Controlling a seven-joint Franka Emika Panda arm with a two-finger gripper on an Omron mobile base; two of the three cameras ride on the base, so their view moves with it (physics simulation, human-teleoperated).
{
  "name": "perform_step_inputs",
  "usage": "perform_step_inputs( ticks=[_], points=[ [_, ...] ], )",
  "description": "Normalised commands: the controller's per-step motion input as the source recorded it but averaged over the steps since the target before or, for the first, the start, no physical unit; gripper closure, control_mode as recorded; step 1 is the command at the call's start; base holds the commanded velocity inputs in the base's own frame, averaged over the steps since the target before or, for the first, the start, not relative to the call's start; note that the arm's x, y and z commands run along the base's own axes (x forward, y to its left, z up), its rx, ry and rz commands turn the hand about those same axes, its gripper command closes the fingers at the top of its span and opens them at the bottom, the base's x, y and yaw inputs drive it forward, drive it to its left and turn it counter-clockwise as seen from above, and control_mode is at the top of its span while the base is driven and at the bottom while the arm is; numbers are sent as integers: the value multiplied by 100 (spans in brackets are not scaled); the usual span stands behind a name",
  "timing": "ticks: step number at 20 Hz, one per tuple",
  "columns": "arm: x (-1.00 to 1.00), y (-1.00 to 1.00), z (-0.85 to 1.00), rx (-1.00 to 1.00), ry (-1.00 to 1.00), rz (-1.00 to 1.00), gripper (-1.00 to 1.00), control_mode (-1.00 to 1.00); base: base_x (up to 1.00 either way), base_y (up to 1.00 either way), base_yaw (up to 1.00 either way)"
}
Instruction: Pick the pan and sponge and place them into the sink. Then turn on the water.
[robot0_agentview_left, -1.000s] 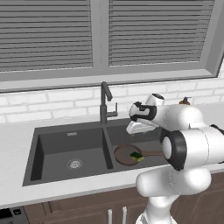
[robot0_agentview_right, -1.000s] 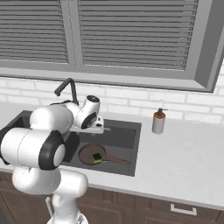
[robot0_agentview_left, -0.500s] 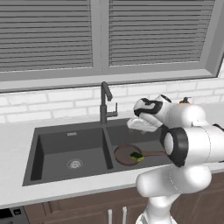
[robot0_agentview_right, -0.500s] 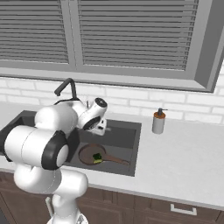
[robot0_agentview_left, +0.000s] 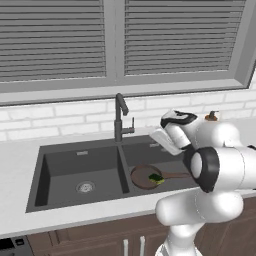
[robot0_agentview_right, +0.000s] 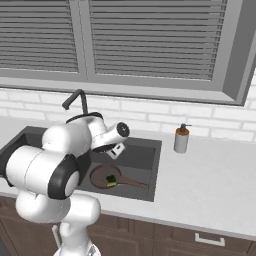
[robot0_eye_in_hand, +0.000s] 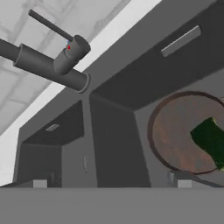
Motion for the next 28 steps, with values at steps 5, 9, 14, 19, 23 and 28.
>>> perform_step_inputs(
  ticks=[5, 9, 14, 19, 23, 28],
  points=[
    [1, 0, 0, 3, 2, -8, -100, -100, 0, 0, 0],
    [0, 0, 0, 2, -1, 0, -100, -100, 0, 0, 0],
    [12, 0, 10, 9, -3, 3, -100, -100, 0, 0, 0],
    [26, 10, 11, 2, -1, 5, -100, -100, 0, 0, 0],
    [18, 11, 2, 0, -4, 0, -100, -100, 0, 0, 0],
    [15, 18, 0, 0, -9, 0, -100, -100, 0, 0, 0]
  ],
)
